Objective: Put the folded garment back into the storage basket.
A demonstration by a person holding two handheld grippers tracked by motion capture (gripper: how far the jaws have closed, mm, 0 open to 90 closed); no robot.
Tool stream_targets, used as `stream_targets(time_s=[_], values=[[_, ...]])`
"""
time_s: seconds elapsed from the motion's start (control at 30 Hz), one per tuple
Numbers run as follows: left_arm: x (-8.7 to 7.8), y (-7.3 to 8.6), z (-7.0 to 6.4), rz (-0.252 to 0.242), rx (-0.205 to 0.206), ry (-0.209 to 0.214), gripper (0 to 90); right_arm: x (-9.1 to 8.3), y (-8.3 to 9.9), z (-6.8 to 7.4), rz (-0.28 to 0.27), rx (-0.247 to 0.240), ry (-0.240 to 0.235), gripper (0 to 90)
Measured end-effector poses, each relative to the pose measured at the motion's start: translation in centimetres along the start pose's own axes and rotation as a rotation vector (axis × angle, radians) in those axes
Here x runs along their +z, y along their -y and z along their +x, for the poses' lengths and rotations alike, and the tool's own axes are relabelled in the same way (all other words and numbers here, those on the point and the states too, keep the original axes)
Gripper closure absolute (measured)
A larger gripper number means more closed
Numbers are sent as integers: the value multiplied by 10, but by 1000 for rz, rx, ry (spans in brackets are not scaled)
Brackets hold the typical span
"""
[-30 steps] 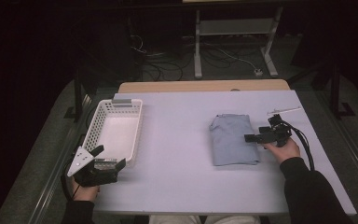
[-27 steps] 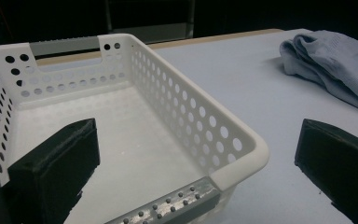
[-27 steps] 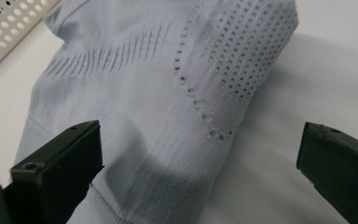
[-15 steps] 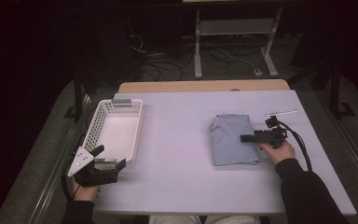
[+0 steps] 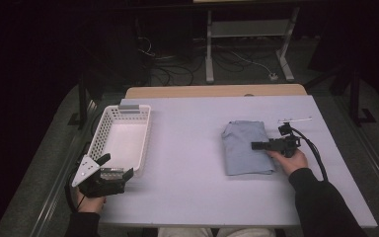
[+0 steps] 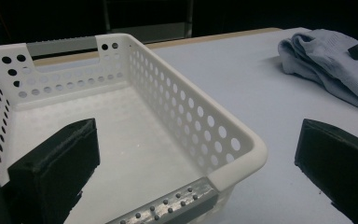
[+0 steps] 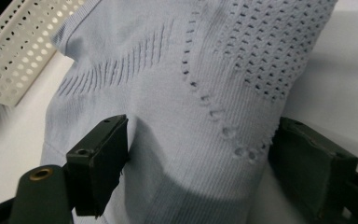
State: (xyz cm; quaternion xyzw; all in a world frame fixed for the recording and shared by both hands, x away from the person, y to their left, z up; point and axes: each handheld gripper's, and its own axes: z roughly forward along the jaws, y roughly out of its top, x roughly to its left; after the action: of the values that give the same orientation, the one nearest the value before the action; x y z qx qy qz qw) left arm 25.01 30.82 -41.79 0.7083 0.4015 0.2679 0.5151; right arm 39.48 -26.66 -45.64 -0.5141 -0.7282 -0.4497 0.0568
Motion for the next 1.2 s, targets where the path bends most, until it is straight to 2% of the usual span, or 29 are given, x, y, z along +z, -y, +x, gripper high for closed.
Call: stream_targets(time_s=[0.23,0.43,0.6,0.8,1.0,1.2], values=[[0,0,0,1,-2,0,0,1,0,2,-12,-9,4,251],[1,0,-1,5,3,1,0,1,2,5,-36,-12,13,350],[1,0,-1,5,3,2,0,-1,4,3,-65,14,6,456],[1,0,-1,4,2,5,0,-4,3,-1,-69,82,-25,535],[1,0,-1,4,1,4,0,-6,2,1,-79,83,-40,615],[1,0,-1,3,1,6,0,-8,1,4,-94,96,-50,659]])
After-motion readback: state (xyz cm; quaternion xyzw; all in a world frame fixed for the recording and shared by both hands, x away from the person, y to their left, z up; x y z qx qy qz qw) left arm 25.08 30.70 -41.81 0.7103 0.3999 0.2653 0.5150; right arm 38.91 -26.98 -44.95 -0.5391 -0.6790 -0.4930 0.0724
